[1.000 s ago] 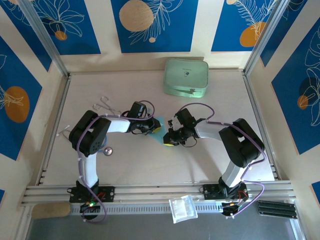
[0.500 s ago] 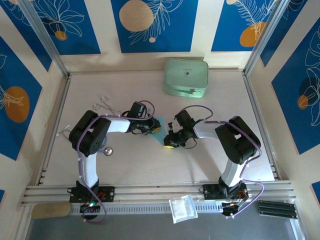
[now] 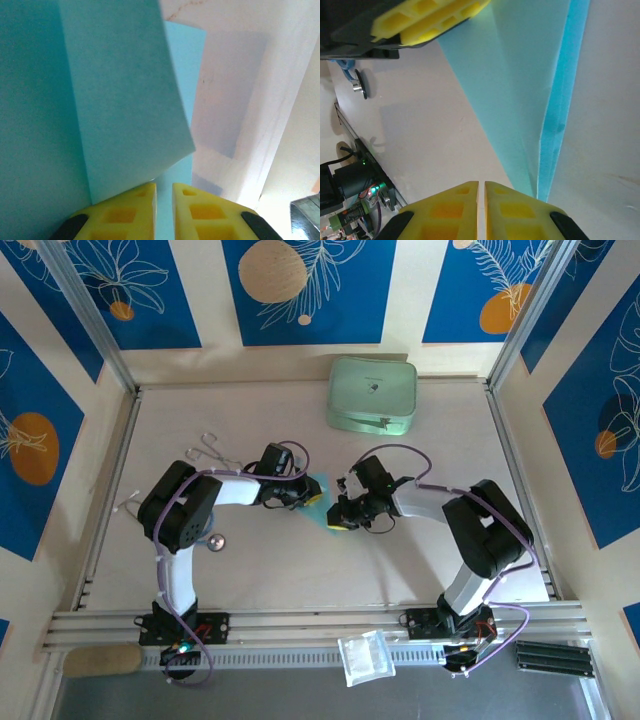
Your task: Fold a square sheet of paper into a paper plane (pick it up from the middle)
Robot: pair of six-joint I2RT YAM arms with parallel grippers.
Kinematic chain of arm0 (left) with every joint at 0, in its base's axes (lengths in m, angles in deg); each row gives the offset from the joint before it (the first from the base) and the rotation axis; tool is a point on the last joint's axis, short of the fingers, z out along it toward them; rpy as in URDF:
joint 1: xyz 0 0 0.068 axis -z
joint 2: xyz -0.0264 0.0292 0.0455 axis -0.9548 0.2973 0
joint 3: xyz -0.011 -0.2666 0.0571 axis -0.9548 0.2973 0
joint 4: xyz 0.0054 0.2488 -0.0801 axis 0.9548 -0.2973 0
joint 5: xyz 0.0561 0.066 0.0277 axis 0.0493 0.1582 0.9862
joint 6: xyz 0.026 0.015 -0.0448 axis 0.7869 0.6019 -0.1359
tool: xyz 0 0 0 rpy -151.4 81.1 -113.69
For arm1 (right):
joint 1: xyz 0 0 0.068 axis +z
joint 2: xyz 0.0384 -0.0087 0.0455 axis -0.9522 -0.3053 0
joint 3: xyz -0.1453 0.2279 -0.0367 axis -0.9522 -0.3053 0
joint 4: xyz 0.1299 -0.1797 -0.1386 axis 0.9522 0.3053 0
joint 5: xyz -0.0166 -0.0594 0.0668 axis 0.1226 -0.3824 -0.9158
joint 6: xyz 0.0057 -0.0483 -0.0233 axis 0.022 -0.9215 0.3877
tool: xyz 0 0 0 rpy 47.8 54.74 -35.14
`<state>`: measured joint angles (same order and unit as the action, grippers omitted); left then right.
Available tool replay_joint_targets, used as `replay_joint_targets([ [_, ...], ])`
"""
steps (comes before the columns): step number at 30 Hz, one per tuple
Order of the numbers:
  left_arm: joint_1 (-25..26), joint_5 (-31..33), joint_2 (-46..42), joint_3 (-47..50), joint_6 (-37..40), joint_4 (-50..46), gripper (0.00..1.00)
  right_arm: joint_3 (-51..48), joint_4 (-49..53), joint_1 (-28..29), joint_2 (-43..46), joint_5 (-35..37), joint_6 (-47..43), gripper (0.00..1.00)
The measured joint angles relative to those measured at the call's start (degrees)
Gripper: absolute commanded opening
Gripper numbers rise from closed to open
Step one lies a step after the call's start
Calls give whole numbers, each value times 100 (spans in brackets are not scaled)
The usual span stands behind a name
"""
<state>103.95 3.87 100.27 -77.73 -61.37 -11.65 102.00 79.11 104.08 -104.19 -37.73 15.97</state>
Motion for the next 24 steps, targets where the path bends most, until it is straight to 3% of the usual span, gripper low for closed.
replay_joint_targets([
  [24, 0, 0, 4, 0, 2, 4, 17, 284, 446, 57, -612, 87, -131, 12],
])
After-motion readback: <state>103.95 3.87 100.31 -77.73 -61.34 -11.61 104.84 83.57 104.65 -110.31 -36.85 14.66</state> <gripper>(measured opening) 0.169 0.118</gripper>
